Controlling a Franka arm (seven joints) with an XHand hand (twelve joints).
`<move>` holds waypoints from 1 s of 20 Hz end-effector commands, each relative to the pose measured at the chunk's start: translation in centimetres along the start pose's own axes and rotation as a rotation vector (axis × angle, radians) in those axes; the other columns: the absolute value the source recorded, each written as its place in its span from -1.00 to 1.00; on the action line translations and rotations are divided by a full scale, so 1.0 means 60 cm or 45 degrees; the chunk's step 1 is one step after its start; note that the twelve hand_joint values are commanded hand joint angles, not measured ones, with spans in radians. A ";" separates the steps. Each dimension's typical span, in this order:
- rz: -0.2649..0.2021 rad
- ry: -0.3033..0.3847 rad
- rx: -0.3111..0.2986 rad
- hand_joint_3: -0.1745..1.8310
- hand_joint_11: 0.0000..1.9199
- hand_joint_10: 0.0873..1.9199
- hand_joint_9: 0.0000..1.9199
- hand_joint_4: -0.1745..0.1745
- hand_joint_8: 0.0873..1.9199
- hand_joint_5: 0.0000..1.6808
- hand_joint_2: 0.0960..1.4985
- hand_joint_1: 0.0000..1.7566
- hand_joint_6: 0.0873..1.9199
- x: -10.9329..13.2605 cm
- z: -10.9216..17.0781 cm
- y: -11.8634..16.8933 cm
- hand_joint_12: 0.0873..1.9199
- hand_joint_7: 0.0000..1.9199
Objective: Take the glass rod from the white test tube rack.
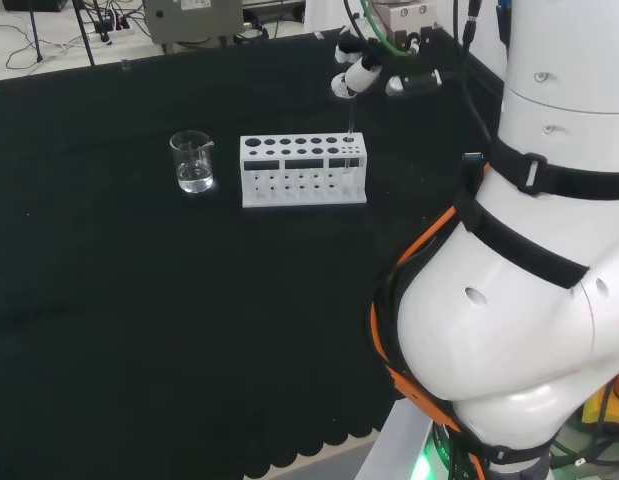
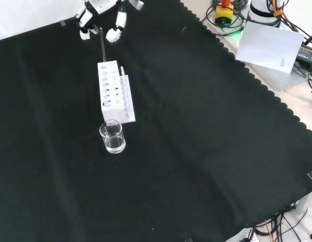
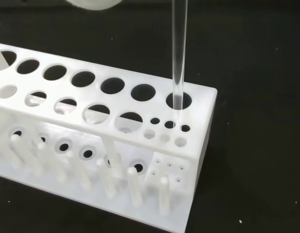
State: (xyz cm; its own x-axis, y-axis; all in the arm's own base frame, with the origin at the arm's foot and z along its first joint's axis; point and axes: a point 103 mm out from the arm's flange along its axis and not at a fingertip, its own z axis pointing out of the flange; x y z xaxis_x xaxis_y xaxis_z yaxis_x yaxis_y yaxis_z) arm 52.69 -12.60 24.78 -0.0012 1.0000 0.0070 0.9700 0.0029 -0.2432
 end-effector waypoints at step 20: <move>0.010 -0.001 -0.028 -0.20 -0.07 -0.07 0.34 -1.00 -0.02 -0.34 0.00 0.05 -0.02 -0.013 0.002 -0.026 0.29 0.09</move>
State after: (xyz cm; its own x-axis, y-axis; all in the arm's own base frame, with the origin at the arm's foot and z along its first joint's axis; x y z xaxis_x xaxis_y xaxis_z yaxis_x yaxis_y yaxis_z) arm 51.29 -13.10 24.80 -0.0031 1.0000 0.0043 0.9752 0.0039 -0.2212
